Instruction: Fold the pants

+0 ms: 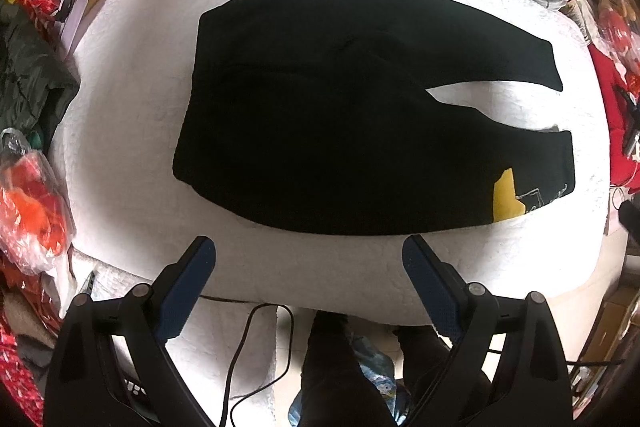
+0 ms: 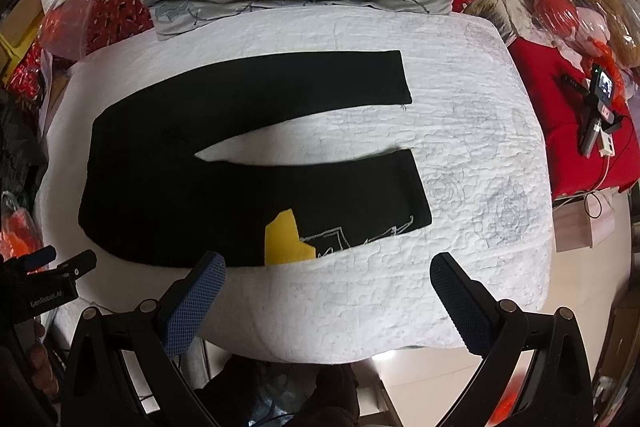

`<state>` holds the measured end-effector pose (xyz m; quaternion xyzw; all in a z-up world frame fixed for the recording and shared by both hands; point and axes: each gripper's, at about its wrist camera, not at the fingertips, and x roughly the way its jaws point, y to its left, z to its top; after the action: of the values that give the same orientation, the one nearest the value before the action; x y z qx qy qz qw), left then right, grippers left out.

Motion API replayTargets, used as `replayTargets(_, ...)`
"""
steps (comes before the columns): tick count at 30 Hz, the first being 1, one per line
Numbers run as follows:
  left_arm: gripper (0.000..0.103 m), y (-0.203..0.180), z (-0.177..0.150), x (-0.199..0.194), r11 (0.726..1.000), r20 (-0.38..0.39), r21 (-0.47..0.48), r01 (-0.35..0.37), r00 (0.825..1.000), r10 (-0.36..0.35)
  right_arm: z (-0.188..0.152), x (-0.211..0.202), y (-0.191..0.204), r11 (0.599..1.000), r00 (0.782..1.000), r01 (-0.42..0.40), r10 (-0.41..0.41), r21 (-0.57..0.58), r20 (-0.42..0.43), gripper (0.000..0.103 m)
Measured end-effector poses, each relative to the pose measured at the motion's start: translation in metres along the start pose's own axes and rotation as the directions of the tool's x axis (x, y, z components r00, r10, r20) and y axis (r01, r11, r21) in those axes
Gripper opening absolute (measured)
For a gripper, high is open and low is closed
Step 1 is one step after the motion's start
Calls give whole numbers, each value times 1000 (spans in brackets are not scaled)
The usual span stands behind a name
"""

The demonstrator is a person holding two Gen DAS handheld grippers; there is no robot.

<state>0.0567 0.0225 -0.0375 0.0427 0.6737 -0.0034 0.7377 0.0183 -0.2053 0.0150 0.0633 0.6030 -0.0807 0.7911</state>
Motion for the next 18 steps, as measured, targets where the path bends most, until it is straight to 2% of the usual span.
replayTargets(6,95,8,31,19,1000,-61,12,-18,998,19,39,15,-24,998,1000,11,-13,58,24,103)
replayTargets(9,95,19,53,29,1000,-86,-8,-15,996,14,73,31,-46,995,999,14,-19,103,40,103)
replayTargets(13,95,43,92,40,997,-92,-72,2,996,-9,115,62,-72,989,999,30,-36,142,37,103)
replayTargets(18,95,78,139,56,985,-95,-167,50,993,-67,153,105,-87,992,999,47,-48,115,10,103)
